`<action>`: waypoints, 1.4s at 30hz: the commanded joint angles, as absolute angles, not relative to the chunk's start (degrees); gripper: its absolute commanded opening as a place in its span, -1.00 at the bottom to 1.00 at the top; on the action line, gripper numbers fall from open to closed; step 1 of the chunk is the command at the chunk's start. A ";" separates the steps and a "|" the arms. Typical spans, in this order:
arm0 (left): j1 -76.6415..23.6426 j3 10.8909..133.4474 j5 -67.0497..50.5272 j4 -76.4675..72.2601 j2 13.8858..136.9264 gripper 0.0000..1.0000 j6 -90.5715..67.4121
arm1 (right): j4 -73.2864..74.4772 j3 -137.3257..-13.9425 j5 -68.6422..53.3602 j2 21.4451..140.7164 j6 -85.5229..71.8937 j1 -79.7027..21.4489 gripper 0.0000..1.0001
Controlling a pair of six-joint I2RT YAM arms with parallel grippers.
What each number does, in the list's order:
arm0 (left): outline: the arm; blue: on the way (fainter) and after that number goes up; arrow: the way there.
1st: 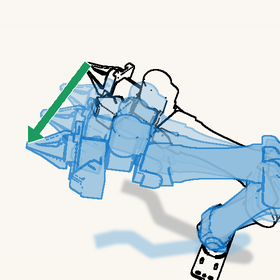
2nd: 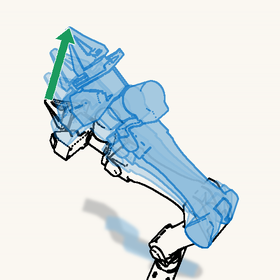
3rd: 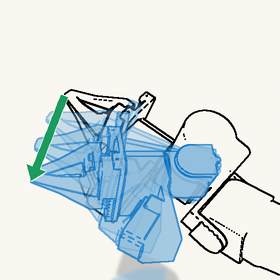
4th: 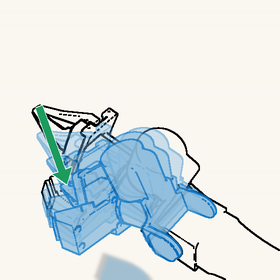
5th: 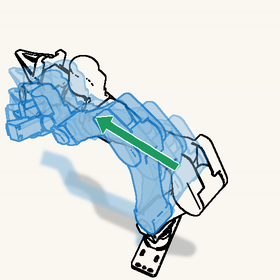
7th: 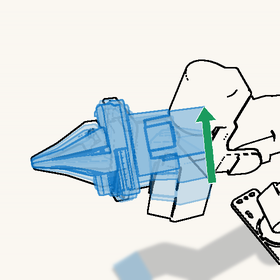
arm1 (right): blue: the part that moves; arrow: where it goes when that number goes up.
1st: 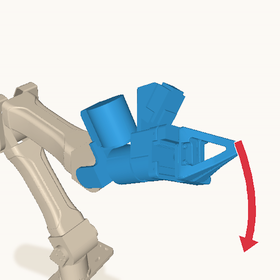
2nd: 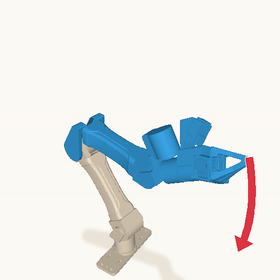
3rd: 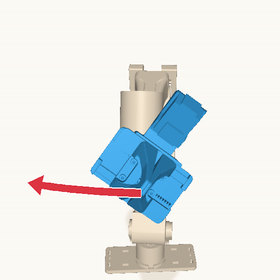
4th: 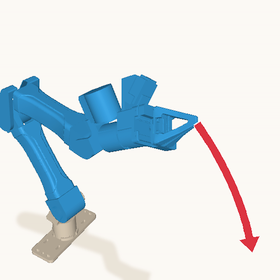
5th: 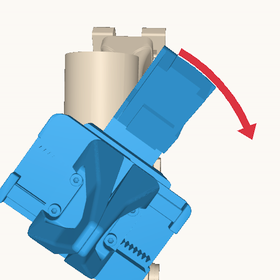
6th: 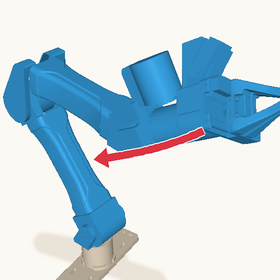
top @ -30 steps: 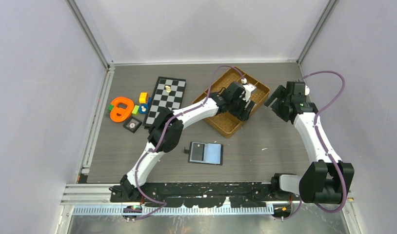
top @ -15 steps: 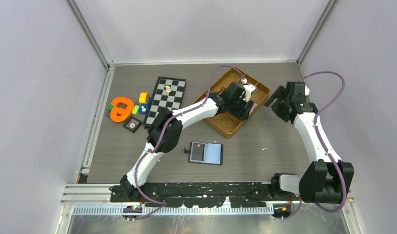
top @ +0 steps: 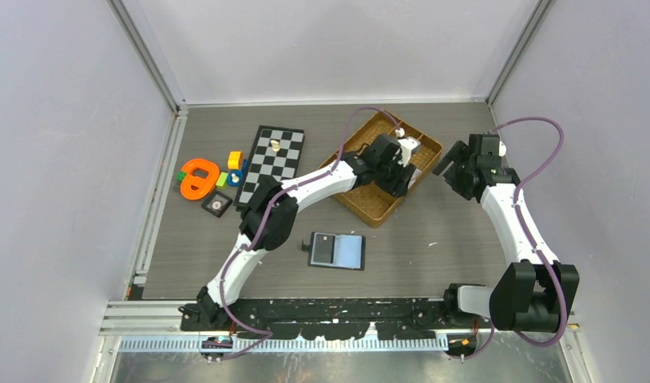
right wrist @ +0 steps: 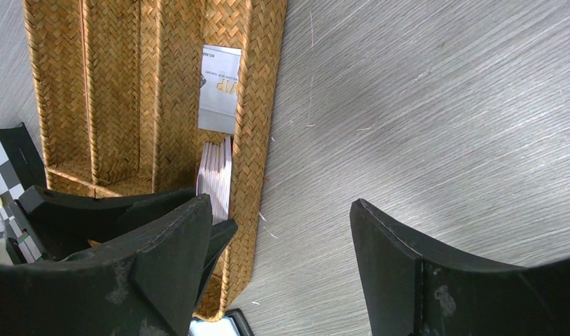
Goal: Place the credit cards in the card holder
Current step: Pick up the credit card from the storage box.
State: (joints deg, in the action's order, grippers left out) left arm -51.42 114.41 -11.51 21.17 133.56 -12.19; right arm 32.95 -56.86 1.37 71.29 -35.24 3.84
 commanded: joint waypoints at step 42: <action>-52.03 104.70 -1.56 13.39 120.53 -1.00 -11.82 | 31.11 -57.28 0.99 70.94 -35.34 4.13 0.52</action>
